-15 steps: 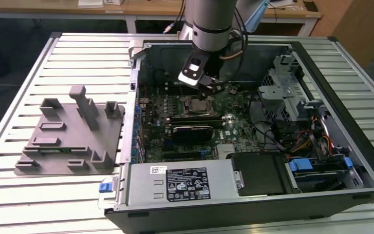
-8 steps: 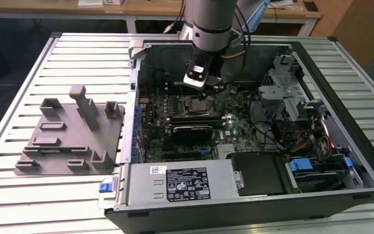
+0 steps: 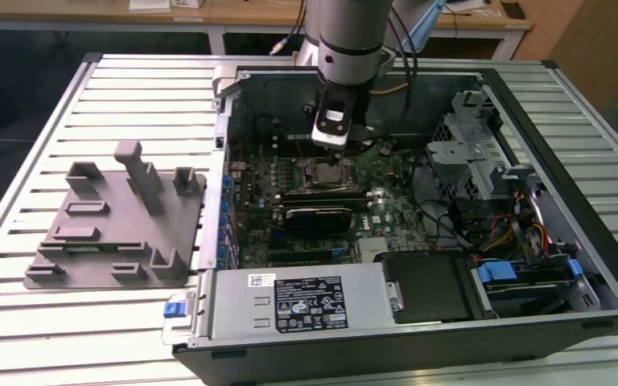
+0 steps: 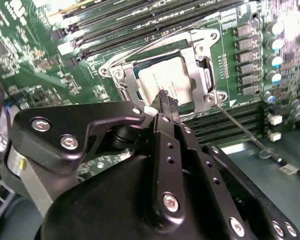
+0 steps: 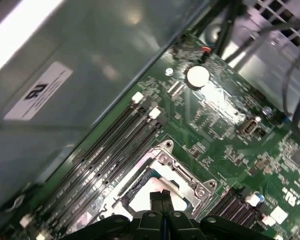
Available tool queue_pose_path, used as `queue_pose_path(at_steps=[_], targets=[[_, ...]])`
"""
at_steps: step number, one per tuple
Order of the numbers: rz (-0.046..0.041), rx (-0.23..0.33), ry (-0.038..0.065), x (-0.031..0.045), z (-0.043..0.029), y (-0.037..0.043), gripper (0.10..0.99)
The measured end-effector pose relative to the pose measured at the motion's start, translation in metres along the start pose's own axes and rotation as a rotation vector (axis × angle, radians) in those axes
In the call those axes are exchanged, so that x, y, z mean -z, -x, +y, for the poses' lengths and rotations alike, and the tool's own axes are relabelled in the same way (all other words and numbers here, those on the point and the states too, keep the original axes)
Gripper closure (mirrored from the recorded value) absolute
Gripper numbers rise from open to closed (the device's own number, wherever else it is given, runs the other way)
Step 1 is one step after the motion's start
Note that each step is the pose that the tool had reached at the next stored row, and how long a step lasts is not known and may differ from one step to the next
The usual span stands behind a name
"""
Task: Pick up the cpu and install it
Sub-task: 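Close the cpu cover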
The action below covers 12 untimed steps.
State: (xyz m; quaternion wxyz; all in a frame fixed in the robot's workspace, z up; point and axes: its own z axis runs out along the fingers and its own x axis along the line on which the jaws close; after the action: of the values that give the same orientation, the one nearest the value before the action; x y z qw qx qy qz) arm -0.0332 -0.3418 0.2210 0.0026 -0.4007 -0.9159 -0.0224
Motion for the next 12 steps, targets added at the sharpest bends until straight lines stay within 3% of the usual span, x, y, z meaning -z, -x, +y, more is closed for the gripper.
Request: queue_pose_path(at_steps=[12], targets=[[0.0085, 0.218, -0.005, -0.0010, 0.0000, 0.0000, 0.980]])
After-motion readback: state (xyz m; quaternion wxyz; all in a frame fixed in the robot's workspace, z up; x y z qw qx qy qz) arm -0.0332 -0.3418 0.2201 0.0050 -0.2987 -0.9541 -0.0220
